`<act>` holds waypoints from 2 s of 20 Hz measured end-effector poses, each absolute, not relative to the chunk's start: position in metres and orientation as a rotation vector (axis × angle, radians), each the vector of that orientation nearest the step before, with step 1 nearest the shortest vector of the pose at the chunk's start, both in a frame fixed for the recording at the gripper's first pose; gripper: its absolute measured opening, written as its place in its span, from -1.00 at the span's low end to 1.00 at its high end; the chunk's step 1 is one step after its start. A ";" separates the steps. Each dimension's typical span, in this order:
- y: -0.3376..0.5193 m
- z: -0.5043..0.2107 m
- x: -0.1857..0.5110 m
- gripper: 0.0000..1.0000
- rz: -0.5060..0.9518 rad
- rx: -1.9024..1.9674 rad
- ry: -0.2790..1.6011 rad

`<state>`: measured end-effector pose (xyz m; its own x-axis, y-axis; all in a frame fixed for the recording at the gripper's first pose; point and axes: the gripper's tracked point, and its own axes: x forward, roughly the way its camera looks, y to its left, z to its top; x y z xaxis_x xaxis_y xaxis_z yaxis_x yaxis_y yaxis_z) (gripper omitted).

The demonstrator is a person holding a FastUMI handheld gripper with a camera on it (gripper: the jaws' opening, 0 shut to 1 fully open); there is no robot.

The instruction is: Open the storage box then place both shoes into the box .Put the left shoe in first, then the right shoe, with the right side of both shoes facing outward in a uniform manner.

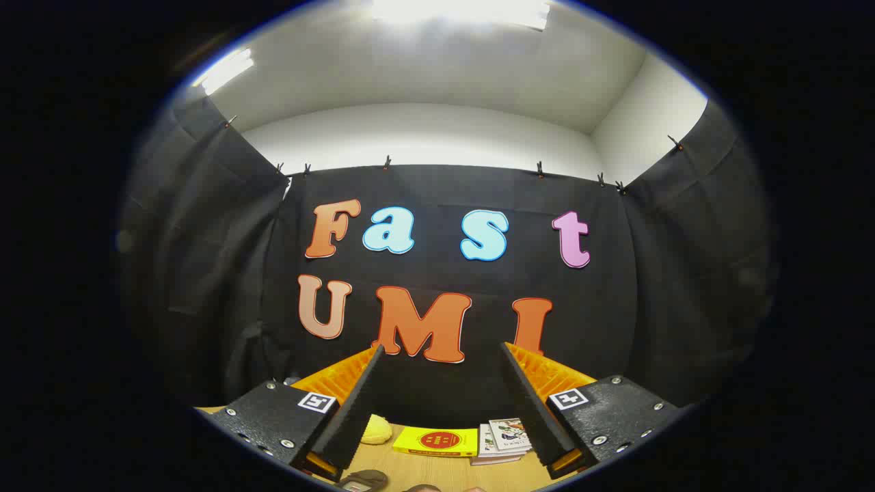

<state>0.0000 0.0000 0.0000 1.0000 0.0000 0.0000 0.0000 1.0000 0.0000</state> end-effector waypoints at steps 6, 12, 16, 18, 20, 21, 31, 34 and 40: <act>-0.004 -0.002 -0.002 0.95 -0.006 -0.001 -0.001; -0.001 -0.015 -0.001 0.95 0.006 0.007 0.034; 0.004 -0.023 0.000 0.95 0.032 0.019 0.050; 0.004 -0.029 0.001 0.95 0.033 0.019 0.062; 0.004 -0.039 0.000 0.95 0.039 0.017 0.081; 0.004 -0.045 0.001 0.95 0.042 0.019 0.095; 0.048 -0.094 0.012 0.95 0.143 0.107 0.235; 0.059 -0.107 0.011 0.96 0.156 0.076 0.258; 0.108 -0.162 -0.003 0.96 0.293 0.101 0.394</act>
